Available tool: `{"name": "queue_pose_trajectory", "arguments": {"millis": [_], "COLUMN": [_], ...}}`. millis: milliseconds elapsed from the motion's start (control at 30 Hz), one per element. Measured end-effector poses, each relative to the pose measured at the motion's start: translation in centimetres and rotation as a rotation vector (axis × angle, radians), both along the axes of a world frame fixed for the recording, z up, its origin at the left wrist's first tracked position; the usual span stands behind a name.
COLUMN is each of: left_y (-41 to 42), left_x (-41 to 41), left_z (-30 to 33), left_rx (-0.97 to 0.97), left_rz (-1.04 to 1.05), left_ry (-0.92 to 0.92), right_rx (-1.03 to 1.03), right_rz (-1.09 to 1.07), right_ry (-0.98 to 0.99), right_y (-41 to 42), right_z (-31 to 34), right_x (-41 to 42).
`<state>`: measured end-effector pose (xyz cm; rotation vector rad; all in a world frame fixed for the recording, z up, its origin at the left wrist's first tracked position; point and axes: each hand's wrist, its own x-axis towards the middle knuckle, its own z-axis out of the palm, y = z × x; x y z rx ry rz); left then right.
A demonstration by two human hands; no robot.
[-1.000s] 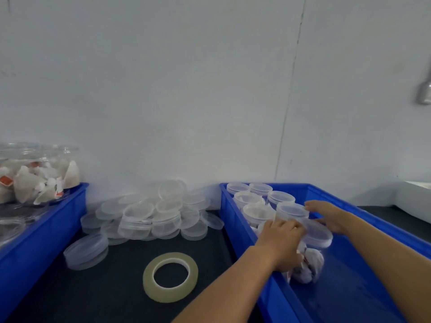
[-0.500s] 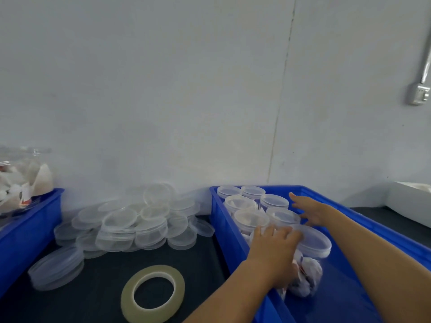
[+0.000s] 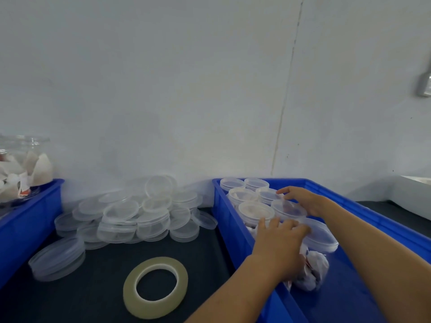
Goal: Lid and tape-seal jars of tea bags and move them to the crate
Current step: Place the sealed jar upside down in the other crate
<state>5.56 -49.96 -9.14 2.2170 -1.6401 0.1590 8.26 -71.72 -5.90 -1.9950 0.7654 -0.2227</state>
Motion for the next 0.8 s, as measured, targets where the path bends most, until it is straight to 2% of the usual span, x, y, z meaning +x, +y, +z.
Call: {"name": "queue_pose_trajectory", "arguments": {"millis": [167,333,433,500,567,700,800], "left_y": [0.0,0.3,0.9,1.4,2.0,2.5,3.0], "left_x": [-0.1,-0.2,0.0,0.2,0.0,-0.5,-0.7], "left_z": [0.1,0.3,0.4,0.4,0.5,0.5,0.4], "left_rx": [0.01,0.039,0.018,0.009,0.017,0.026,0.046], "left_rz": [0.01,0.036,0.075,0.099,0.109,0.157,0.21], "left_ry": [-0.003,-0.016,0.014,0.025,0.019,0.049,0.163], "right_rx": [0.093,-0.135,-0.215,-0.385,-0.449,-0.279,-0.16], "right_rz": [-0.038,-0.06,-0.172,-0.222,-0.217,-0.234,-0.275], "right_ry": [-0.019,0.195,0.145,0.108,0.104,0.377,0.272], "right_y": [1.0,2.3,2.9,2.9,2.8,3.9,4.4], "right_z": [0.0,0.0,0.6,1.1,1.6,1.4,0.2], "right_x": [-1.9,-3.6,-3.9,-3.9,-4.2,-6.0,-6.2]}}
